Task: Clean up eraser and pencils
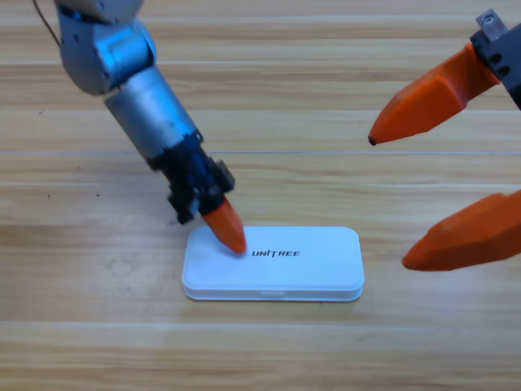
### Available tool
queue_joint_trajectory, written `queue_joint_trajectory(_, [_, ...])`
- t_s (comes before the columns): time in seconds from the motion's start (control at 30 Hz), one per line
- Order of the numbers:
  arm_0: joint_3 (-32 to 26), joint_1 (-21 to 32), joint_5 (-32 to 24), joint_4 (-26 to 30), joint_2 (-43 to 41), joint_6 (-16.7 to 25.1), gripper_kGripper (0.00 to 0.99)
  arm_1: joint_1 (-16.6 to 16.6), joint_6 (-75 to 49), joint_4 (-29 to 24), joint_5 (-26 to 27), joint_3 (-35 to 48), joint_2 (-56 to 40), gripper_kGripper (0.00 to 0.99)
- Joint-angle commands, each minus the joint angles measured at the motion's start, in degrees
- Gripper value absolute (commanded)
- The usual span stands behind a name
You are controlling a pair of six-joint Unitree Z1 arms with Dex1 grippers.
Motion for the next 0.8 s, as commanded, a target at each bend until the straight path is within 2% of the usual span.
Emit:
queue_joint_trajectory(0.03, [1.06,-1.07,6.86,3.39,-17.97,-2.17,0.000,0.88,0.23,-1.12,0.42,0.96,2.95,0.974])
queue_joint_trajectory(0.2, [1.24,-1.60,9.06,6.12,-31.85,-5.07,0.000,0.88,0.23,-1.12,0.42,1.05,3.04,0.974])
queue_joint_trajectory(0.27, [3.17,-2.31,9.06,6.12,-36.25,-5.59,0.000,0.88,0.23,-1.12,0.42,1.05,3.04,0.974])
queue_joint_trajectory(0.47, [8.53,-4.77,8.62,6.12,-41.52,-4.63,0.000,0.88,0.23,-1.12,0.42,1.05,3.04,0.974])
queue_joint_trajectory(0.5, [8.97,-5.21,8.53,6.12,-41.52,-4.71,0.169,0.88,0.23,-1.12,0.42,1.05,3.04,0.974])
queue_joint_trajectory(0.53, [9.24,-5.73,8.71,6.12,-41.34,-5.42,0.431,0.88,0.23,-1.12,0.42,1.05,3.04,0.974])
queue_joint_trajectory(0.57, [9.76,-6.08,8.80,6.12,-41.34,-6.21,0.746,0.88,0.23,-1.12,0.42,1.05,3.04,0.974])
queue_joint_trajectory(0.6, [10.20,-6.17,8.80,6.03,-41.34,-6.91,0.904,0.88,0.23,-1.12,0.42,1.05,3.04,0.974])
queue_joint_trajectory(0.63, [10.47,-6.35,8.62,5.94,-41.26,-7.26,0.966,0.88,0.23,-1.12,0.42,1.05,3.04,0.974])
queue_joint_trajectory(0.67, [10.73,-6.44,8.53,5.94,-41.17,-7.26,0.989,0.88,0.23,-1.12,0.42,1.05,3.04,0.974])
queue_joint_trajectory(0.8, [11.08,-6.44,8.97,5.68,-40.55,-7.26,0.990,0.88,0.23,-1.12,0.42,1.05,3.04,0.974])
